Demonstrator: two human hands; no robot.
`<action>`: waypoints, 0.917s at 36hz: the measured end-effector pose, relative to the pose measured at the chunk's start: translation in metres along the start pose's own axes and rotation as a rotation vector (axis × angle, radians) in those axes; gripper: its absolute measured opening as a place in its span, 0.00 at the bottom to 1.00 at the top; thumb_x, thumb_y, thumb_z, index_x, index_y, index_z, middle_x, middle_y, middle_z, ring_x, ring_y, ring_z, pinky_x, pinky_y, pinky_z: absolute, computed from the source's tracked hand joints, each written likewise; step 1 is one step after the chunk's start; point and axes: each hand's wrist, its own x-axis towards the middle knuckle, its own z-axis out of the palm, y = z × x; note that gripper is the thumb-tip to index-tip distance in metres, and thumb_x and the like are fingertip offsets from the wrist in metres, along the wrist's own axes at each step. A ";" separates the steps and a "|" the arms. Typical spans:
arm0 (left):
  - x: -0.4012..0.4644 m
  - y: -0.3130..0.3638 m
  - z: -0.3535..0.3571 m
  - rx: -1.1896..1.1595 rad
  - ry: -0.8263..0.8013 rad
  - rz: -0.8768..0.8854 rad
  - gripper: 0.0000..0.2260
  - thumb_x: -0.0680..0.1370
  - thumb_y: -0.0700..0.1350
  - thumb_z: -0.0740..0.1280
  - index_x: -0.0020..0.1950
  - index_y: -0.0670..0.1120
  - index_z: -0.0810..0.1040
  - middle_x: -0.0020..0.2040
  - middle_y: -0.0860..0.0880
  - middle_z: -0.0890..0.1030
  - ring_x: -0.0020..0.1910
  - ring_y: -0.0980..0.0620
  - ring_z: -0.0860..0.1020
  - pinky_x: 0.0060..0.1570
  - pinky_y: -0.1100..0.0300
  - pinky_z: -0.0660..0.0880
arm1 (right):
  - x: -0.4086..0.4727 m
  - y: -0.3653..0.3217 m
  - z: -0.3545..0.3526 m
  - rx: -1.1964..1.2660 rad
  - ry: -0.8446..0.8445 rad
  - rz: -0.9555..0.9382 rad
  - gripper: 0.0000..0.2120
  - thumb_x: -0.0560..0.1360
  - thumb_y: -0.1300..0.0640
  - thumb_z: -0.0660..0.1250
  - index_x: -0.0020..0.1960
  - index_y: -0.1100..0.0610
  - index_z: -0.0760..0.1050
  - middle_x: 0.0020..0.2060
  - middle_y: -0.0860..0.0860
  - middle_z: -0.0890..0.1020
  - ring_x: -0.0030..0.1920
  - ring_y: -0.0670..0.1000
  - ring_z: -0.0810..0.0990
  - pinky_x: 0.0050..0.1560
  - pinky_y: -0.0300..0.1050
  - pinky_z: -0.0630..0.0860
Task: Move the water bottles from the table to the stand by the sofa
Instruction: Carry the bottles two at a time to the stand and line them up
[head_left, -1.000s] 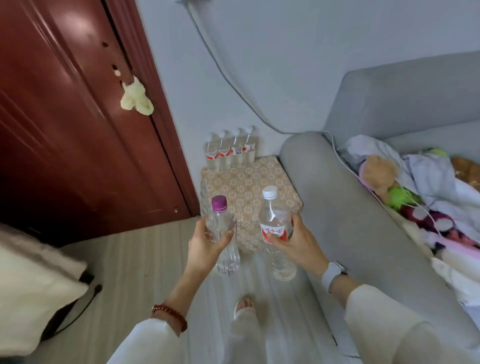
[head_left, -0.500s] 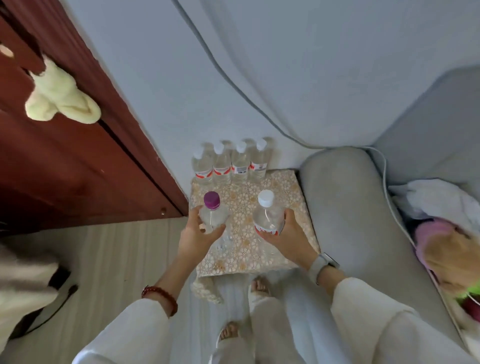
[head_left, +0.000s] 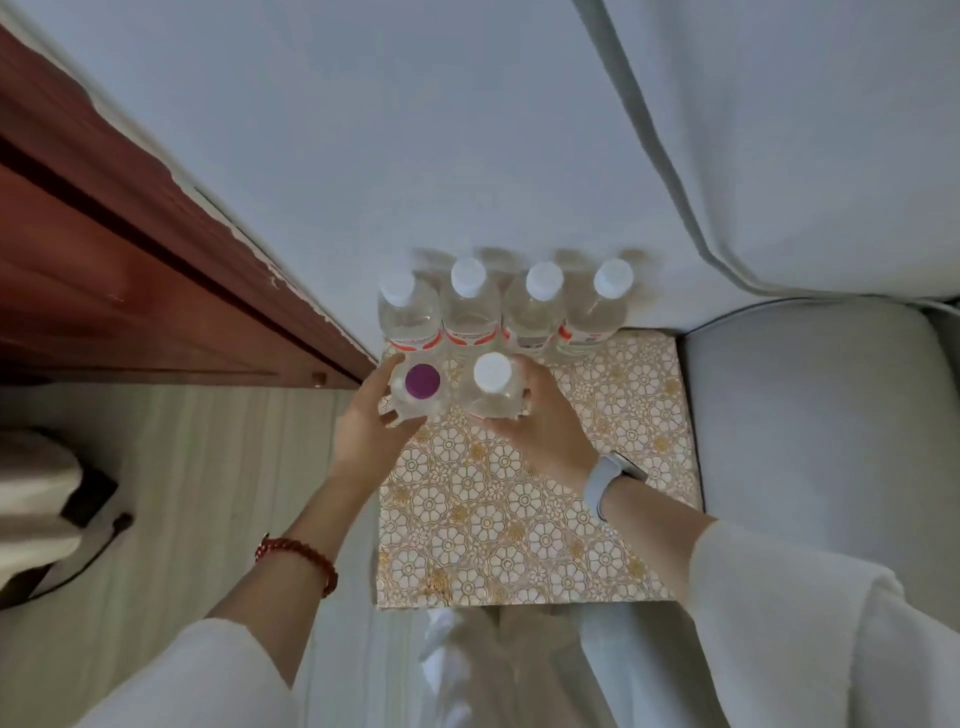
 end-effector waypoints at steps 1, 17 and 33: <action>0.003 -0.002 0.000 -0.025 0.008 0.001 0.28 0.71 0.39 0.73 0.68 0.50 0.68 0.56 0.57 0.77 0.51 0.57 0.77 0.40 0.81 0.69 | 0.004 -0.002 0.004 0.032 -0.002 -0.003 0.31 0.69 0.53 0.73 0.68 0.51 0.63 0.60 0.49 0.71 0.54 0.51 0.75 0.51 0.48 0.79; 0.009 0.004 -0.006 0.100 0.102 0.136 0.27 0.67 0.37 0.75 0.64 0.46 0.73 0.63 0.45 0.69 0.60 0.48 0.72 0.55 0.50 0.75 | -0.008 -0.022 0.015 0.211 0.085 0.066 0.39 0.68 0.54 0.73 0.72 0.52 0.54 0.68 0.48 0.66 0.67 0.49 0.69 0.60 0.54 0.76; 0.020 0.009 -0.009 0.167 0.109 0.171 0.24 0.66 0.37 0.76 0.61 0.42 0.75 0.59 0.43 0.74 0.50 0.52 0.74 0.45 0.62 0.73 | 0.009 -0.046 0.033 -0.019 0.247 -0.018 0.33 0.70 0.57 0.71 0.70 0.55 0.60 0.63 0.55 0.61 0.63 0.52 0.67 0.56 0.34 0.67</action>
